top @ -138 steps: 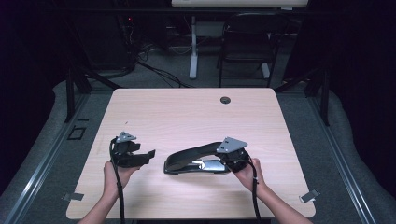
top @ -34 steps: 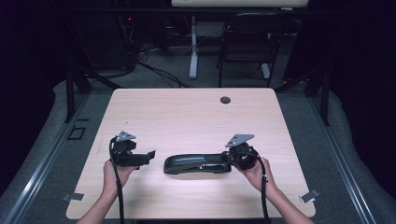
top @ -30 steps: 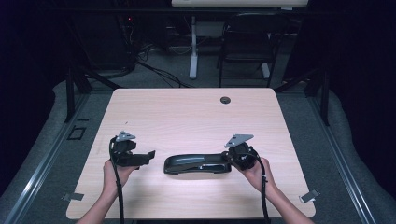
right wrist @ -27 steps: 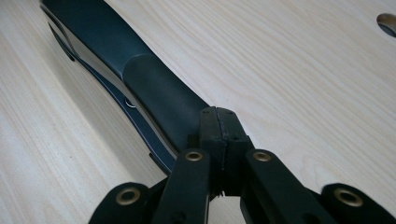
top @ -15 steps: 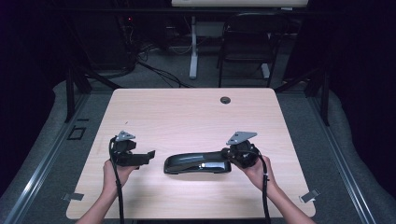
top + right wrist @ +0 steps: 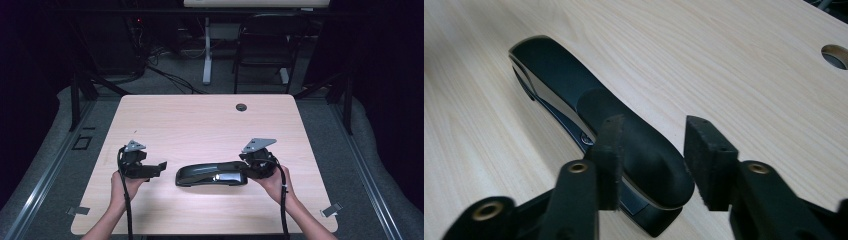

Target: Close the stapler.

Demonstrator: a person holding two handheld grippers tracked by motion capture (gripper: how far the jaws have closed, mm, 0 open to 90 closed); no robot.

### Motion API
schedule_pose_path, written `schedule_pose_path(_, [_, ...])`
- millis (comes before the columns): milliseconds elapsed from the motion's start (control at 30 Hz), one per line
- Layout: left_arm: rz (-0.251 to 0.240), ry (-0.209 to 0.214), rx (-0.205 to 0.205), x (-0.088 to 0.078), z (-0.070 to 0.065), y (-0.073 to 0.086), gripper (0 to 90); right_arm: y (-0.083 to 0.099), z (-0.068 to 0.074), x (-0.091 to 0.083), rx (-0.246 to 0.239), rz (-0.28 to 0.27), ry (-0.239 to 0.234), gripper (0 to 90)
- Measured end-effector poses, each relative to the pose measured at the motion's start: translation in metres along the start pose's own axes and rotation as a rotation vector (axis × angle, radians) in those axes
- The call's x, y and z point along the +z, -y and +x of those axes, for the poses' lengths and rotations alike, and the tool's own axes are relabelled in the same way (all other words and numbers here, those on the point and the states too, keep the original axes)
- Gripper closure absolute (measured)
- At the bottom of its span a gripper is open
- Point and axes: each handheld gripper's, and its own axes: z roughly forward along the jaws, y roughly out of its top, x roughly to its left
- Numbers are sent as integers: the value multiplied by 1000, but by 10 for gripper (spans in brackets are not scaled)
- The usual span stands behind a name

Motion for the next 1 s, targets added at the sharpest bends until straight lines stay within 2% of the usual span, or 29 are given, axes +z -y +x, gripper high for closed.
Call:
schedule_pose_path(133, [0,1,1,0,0,0,107,1,-5,-7,20,-4,-22,391])
schedule_pose_path(300, [-2,-2,2,0,0,0,107,5,-13,-15,30,31,-32,276])
schedule_pose_path(500, [-7,-6,8,-1,0,0,106,9,-20,-23,50,32,-13,203])
schedule_pose_path(767, [-7,-4,10,-1,0,0,107,15,-26,-32,64,42,3,152])
schedule_pose_path(1000, [-9,-2,12,-1,-1,0,107,30,-37,-39,105,80,14,95])
